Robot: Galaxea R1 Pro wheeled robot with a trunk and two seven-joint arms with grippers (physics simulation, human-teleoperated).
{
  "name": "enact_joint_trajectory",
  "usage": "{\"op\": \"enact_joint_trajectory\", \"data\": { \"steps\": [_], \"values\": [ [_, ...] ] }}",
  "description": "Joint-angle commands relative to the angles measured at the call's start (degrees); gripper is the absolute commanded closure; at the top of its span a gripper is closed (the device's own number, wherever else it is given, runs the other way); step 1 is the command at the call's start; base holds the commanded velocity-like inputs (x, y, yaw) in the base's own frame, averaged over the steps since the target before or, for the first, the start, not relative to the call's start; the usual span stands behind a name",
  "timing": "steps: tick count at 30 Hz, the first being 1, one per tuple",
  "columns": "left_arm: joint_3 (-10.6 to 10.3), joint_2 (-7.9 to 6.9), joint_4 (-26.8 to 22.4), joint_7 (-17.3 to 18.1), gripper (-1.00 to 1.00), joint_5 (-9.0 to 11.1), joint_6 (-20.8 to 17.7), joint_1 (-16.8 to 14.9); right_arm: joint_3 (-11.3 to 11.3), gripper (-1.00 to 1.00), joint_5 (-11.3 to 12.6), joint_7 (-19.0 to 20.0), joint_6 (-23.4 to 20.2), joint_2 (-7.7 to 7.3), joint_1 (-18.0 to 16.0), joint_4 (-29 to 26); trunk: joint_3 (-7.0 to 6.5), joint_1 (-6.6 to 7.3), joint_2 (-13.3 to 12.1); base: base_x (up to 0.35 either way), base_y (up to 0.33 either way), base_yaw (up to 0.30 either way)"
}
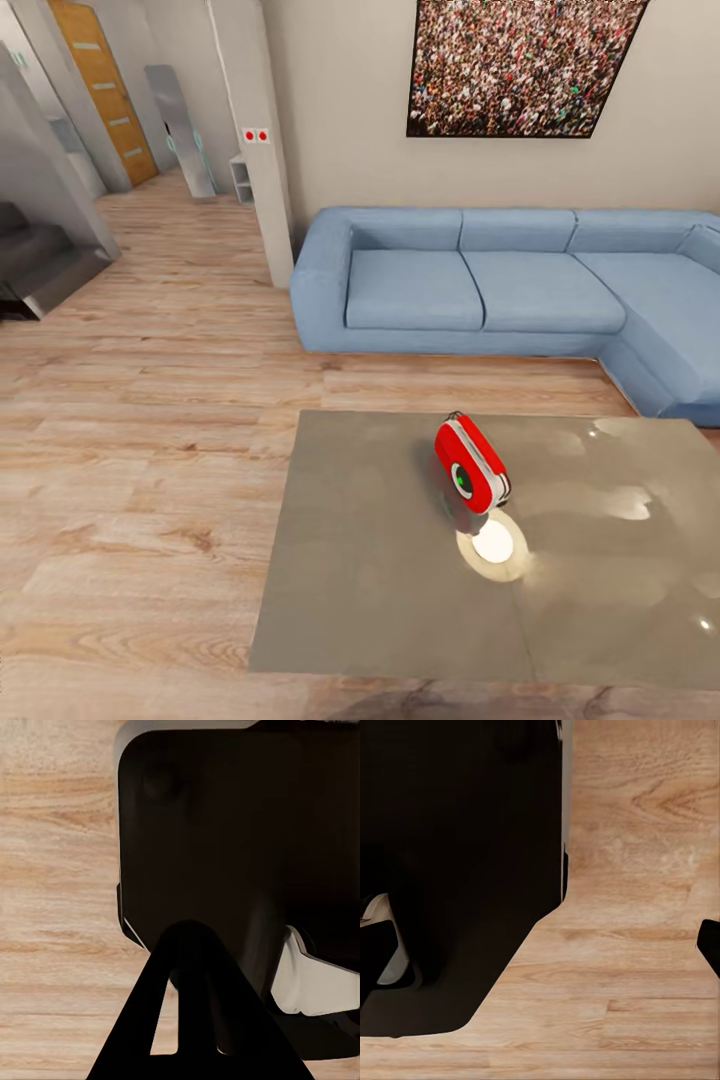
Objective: Turn on the radio receiver that's on the table in the living room.
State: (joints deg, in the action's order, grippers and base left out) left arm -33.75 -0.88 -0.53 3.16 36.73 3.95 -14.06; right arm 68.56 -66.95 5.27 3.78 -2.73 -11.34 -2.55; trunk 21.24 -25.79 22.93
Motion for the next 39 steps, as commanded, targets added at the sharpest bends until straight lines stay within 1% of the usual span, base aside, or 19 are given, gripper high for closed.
{"op": "enact_joint_trajectory", "data": {
  "steps": [1, 13, 22, 39],
  "values": [
    [0.0, 0.0, 0.0, 0.0, 1.0, 0.0, 0.0, 0.0, 0.0, -1.0, 0.0, 0.0, 0.0, 0.0, 0.0, 0.0, -0.09, 0.0, 0.0, 0.0, 0.0, 0.1],
    [0.0, 0.0, 0.0, 0.0, 1.0, 0.0, 0.0, 0.0, 0.0, -1.0, 0.0, 0.0, 0.0, -0.02, 0.0, 0.0, -1.08, 0.0, 0.0, 0.0, 0.0, 0.095],
    [0.0, 0.0, 0.0, 0.0, 1.0, -0.1, 0.0, 0.0, 0.0, -1.0, 0.0, 0.0, 0.0, -0.02, 0.0, 0.0, -1.34, 0.0, 0.0, 0.0, 0.0, 0.014],
    [0.0, 0.0, 0.0, 0.0, 1.0, -0.1, 0.0, 0.0, 0.0, -1.0, 0.0, 0.0, 0.0, 0.0, 0.0, 0.0, -2.78, 0.0, 0.0, 0.0, 0.0, 0.059]
  ]
}}
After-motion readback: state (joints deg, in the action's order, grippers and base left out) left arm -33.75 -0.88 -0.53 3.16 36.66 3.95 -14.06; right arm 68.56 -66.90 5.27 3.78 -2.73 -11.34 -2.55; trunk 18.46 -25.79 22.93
